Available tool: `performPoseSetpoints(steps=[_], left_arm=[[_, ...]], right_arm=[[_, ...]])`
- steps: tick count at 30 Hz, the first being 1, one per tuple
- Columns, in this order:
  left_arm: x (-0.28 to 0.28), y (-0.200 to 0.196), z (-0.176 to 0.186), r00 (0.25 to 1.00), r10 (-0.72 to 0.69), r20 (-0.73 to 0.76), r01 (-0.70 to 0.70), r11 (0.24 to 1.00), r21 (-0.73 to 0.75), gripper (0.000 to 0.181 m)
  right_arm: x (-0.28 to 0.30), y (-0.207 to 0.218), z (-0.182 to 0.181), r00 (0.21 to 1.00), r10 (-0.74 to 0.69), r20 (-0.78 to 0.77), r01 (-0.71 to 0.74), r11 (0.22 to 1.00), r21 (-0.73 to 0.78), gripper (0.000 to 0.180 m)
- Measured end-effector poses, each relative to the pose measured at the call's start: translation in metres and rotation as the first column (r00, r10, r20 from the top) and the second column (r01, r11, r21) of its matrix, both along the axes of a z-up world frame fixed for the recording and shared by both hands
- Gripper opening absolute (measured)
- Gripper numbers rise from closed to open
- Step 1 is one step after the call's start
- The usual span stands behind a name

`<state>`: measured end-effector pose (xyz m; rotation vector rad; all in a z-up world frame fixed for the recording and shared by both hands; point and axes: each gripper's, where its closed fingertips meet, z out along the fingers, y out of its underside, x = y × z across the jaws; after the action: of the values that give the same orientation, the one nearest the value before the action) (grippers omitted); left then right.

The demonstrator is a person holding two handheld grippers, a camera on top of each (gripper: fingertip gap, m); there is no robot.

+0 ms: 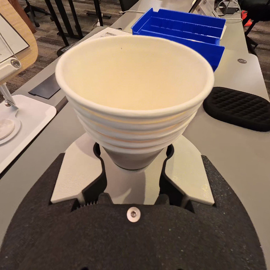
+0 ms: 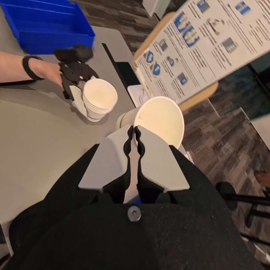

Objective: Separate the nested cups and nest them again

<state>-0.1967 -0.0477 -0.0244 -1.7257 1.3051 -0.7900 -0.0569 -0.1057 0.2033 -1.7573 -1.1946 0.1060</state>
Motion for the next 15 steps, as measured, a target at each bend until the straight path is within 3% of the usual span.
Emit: performPoseSetpoints(steps=[6, 11, 15], left_arm=[[-0.002, 0.003, -0.003, 0.999, 0.014, -0.035, -0.013, 0.999, 0.034, 0.089], [-0.001, 0.004, -0.006, 0.999, 0.014, -0.045, -0.013, 0.999, 0.032, 0.089], [0.0, 0.004, -0.012, 0.998, 0.012, -0.066, -0.01, 0.999, 0.03, 0.089]], right_arm=[[0.123, 0.022, -0.031, 0.942, -0.331, 0.06, 0.333, 0.942, -0.033, 0.002], [0.217, 0.041, -0.099, 0.816, -0.556, 0.157, 0.571, 0.817, -0.081, 0.002], [0.248, 0.051, -0.167, 0.764, -0.594, 0.253, 0.637, 0.757, -0.147, 0.002]])
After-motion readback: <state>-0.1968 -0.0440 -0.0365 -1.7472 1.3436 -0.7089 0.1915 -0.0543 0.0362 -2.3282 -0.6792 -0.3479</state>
